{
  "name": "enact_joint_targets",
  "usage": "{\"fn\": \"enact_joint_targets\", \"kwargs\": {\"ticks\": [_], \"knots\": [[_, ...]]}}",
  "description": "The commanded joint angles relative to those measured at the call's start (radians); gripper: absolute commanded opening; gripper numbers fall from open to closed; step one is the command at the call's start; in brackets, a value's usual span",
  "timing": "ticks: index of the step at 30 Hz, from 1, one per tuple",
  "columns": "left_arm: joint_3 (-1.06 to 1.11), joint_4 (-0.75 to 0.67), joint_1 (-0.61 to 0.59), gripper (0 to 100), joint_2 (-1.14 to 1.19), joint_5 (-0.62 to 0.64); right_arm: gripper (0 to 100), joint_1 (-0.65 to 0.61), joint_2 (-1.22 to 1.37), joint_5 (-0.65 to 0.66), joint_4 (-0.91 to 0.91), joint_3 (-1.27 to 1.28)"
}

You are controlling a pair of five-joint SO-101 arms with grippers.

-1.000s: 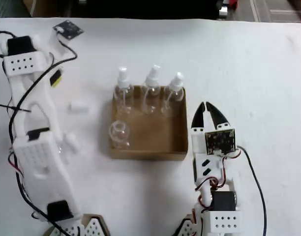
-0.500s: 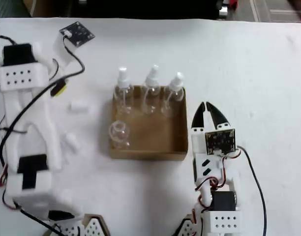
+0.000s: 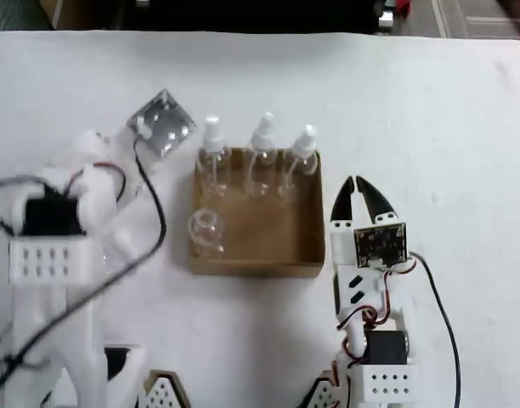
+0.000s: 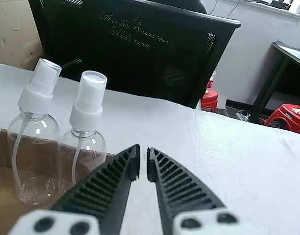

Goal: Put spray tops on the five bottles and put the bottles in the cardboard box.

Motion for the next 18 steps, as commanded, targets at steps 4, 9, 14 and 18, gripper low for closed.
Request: {"fn": "enact_joint_targets", "kwargs": {"ticks": [4, 9, 14, 18], "knots": [[0.089, -0.348, -0.087, 2, -0.082, 0.147, 1.8, -0.004, 0.001, 0.011, -0.001, 0.012], [0.091, -0.288, -0.059, 2, 0.062, -0.049, 1.8, -0.004, 0.001, 0.011, -0.001, 0.012], [0.018, -0.19, -0.015, 3, 0.254, -0.19, 1.8, -0.005, 0.001, 0.011, -0.001, 0.012], [-0.178, -0.061, -0.033, 10, 0.492, -0.193, 1.8, -0.005, 0.001, 0.011, -0.001, 0.012]]}}
